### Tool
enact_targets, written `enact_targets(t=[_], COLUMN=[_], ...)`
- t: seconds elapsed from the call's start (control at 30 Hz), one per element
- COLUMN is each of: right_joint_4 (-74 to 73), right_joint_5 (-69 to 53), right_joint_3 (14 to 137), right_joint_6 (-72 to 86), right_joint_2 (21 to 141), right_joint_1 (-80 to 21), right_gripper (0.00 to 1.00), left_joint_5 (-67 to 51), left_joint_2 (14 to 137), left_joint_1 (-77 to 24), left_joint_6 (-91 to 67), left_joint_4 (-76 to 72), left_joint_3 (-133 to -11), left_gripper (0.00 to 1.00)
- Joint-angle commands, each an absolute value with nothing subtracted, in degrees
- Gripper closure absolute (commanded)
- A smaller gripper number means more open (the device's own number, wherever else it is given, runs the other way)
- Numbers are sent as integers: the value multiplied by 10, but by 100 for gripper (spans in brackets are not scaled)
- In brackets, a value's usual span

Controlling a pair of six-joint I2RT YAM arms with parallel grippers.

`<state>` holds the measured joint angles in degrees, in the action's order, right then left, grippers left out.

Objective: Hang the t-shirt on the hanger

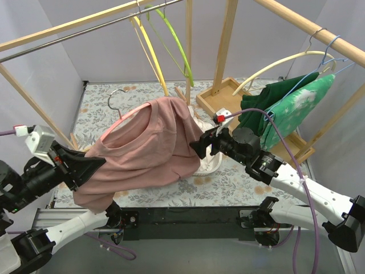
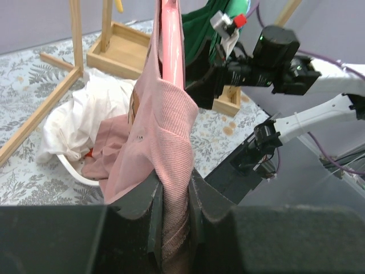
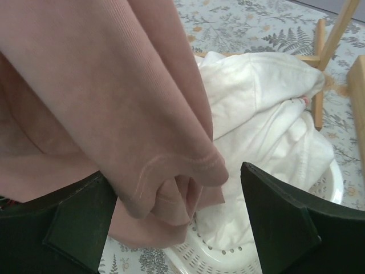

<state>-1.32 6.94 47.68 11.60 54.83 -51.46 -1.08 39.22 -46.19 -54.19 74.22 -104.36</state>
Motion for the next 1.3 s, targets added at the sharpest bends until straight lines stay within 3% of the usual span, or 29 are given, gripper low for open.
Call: enact_targets(t=[0.0, 0.13, 0.3, 0.67, 0.9, 1.03, 1.13, 1.17, 1.23, 1.27], right_joint_4=[147, 184, 293, 323, 321, 302, 278, 262, 229, 202], right_joint_5=[-34, -146, -170, -145, -41, 105, 189, 209, 255, 263], right_joint_3=[424, 397, 346, 458, 530, 541, 550, 574, 603, 616], right_joint_6=[126, 122, 165, 145, 126, 106, 110, 112, 125, 125], right_joint_2=[518, 556, 617, 786, 880, 907, 928, 946, 962, 972], right_joint_1=[-502, -502, -504, -589, -639, -666, -679, -683, -684, -684], right_gripper=[6, 5, 3, 2, 3, 5, 16, 31, 48, 72], left_joint_5=[13, 43, 79, 131, 146, 156, 161, 166, 174, 181], left_joint_2=[385, 382, 390, 418, 431, 434, 432, 432, 432, 432], left_joint_1=[-461, -461, -461, -461, -461, -461, -461, -461, -461, -461], left_joint_6=[-543, -548, -546, -533, -532, -534, -537, -536, -541, -542], left_joint_4=[714, 715, 706, 685, 679, 681, 681, 681, 681, 681], left_joint_3=[-1080, -1095, -1152, -1194, -1203, -1202, -1193, -1186, -1180, -1178], left_gripper=[100, 100, 100, 100, 100, 100, 100, 100, 100, 100])
